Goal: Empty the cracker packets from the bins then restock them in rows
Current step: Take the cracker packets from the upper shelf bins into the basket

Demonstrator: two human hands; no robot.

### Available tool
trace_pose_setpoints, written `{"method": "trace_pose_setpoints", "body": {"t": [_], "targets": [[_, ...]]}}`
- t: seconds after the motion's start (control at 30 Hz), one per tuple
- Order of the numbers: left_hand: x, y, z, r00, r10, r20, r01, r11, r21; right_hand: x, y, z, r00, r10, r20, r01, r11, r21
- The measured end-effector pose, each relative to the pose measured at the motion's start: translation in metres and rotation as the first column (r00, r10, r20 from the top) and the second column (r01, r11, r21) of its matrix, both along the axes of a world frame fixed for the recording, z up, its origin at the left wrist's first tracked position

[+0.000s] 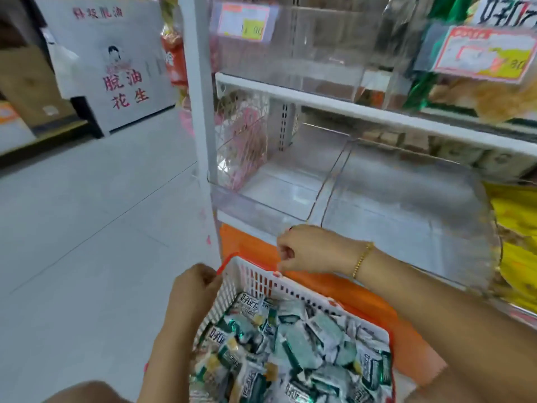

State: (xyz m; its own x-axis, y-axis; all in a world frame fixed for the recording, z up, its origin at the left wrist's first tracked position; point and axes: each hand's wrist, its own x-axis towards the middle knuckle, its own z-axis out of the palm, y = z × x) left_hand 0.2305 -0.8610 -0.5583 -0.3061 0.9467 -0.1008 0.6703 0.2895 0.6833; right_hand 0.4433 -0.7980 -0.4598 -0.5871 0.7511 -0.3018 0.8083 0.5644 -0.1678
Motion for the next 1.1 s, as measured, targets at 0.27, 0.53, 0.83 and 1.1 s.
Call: {"method": "trace_pose_setpoints", "body": {"t": [0.27, 0.53, 0.83, 1.1], "targets": [[-0.035, -0.059, -0.085, 0.969, 0.236, -0.078, -0.248, 0.924, -0.292, -0.071, 0.018, -0.161, 0.997, -0.065, 0.031, 0.072, 0.917, -0.393], [-0.053, -0.084, -0.101, 0.966, 0.244, -0.080, -0.256, 0.942, -0.218, -0.144, -0.004, -0.235, 0.964, -0.257, -0.076, 0.163, 0.787, -0.595], [-0.070, -0.097, -0.104, 0.977, 0.211, -0.032, -0.213, 0.952, -0.220, -0.164, -0.011, -0.266, 0.960, -0.221, 0.169, 0.274, 0.642, -0.716], [-0.077, -0.096, -0.104, 0.975, 0.222, 0.009, -0.214, 0.951, -0.222, -0.154, -0.007, -0.264, 0.968, -0.212, 0.137, 0.243, 0.636, -0.732]]}}
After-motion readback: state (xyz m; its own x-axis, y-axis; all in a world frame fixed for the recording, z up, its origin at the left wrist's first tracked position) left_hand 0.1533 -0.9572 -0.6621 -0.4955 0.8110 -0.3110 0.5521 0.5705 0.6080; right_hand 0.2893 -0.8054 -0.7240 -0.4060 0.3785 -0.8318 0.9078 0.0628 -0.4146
